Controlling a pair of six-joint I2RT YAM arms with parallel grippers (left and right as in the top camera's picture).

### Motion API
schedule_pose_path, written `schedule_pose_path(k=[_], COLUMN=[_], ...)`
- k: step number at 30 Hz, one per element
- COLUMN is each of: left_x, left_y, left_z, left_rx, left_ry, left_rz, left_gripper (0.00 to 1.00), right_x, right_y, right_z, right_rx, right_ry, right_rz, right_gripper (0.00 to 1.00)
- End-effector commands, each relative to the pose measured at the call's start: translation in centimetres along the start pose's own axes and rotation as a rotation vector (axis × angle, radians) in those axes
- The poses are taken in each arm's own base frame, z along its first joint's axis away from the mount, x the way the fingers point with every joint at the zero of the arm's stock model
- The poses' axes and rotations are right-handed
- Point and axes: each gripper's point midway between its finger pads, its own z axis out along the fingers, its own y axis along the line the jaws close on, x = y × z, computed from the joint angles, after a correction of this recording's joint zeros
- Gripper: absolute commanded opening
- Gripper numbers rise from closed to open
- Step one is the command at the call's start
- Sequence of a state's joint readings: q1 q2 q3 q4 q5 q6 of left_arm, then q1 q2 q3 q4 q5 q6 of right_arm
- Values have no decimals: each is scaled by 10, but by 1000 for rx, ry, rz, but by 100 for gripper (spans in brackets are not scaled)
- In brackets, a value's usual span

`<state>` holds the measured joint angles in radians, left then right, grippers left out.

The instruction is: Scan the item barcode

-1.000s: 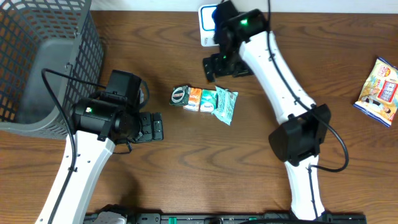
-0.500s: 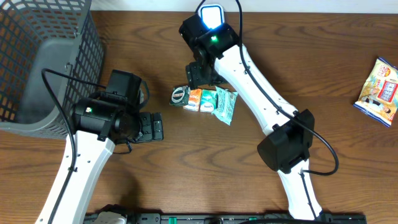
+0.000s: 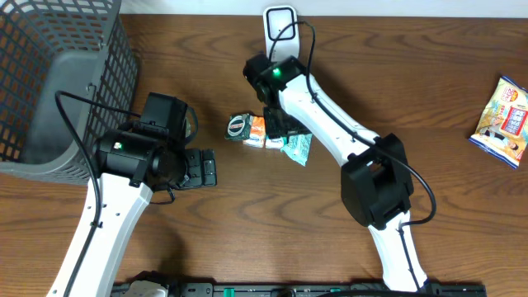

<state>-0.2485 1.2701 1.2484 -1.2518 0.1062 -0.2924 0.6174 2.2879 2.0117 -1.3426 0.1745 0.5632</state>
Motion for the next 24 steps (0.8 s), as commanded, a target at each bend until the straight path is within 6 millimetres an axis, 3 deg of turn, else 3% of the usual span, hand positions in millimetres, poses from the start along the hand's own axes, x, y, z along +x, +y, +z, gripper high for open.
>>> schedule_pose_path(k=[1, 8, 17, 24], left_x=[2, 2, 2, 2], left_y=[0, 0, 0, 0], left_z=[2, 2, 2, 2], left_rx=[4, 4, 4, 4], left_ry=[12, 12, 12, 12], left_rz=[-13, -13, -13, -13], left_gripper=[97, 97, 97, 98], right_x=[2, -5, -24, -25], right_y=[-7, -14, -9, 0], right_z=[5, 13, 20, 20], right_rx=[40, 57, 32, 17], right_ry=[-8, -29, -107, -120], right_rz=[15, 32, 34, 6], right_gripper=[56, 52, 47, 47])
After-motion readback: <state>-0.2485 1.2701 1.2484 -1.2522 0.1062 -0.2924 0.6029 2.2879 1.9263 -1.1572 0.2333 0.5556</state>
